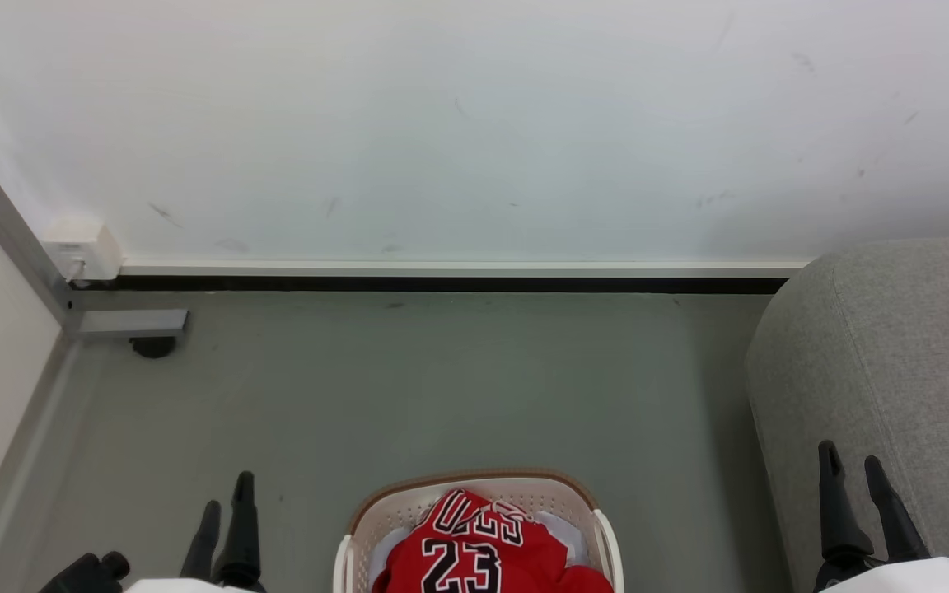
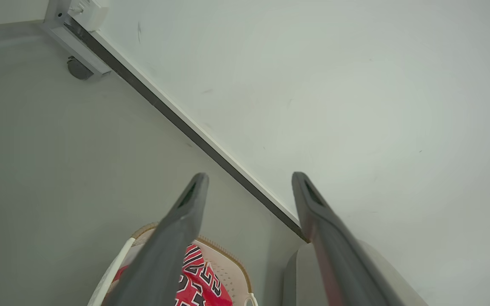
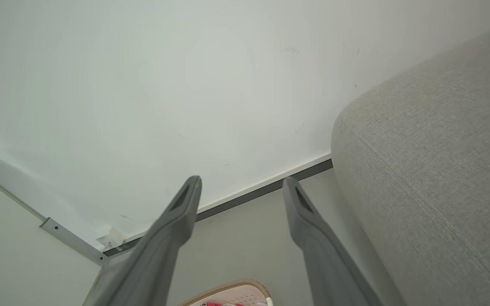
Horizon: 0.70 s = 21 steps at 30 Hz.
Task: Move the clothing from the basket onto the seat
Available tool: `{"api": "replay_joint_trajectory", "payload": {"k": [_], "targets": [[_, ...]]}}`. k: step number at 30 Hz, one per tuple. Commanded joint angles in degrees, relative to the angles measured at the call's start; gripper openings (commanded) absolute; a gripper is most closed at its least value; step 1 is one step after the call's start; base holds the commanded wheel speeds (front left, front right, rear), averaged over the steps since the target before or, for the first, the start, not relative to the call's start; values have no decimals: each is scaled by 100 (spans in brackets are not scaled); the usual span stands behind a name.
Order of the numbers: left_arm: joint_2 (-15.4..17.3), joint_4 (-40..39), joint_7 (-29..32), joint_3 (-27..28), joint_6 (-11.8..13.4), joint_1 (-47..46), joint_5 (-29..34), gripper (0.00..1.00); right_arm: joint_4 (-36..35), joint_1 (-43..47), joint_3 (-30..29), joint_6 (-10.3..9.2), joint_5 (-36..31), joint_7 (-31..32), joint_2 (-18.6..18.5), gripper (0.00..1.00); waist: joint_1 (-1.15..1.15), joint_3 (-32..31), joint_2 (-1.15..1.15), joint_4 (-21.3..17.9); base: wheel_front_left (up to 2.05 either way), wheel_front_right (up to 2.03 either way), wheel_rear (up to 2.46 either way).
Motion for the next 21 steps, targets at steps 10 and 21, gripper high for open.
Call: {"api": "replay_joint_trajectory", "payload": {"k": [10,21], "targets": [[52,-52,-227,2,42,75,851,100,-9,12,36,-6,-881,-208,-66,100,-1,2,0,-35,0,0,0],[57,-5,-397,-42,62,126,1553,100,31,21,62,-7,-1548,-379,-69,100,-1,7,0,-74,0,0,0]]}}
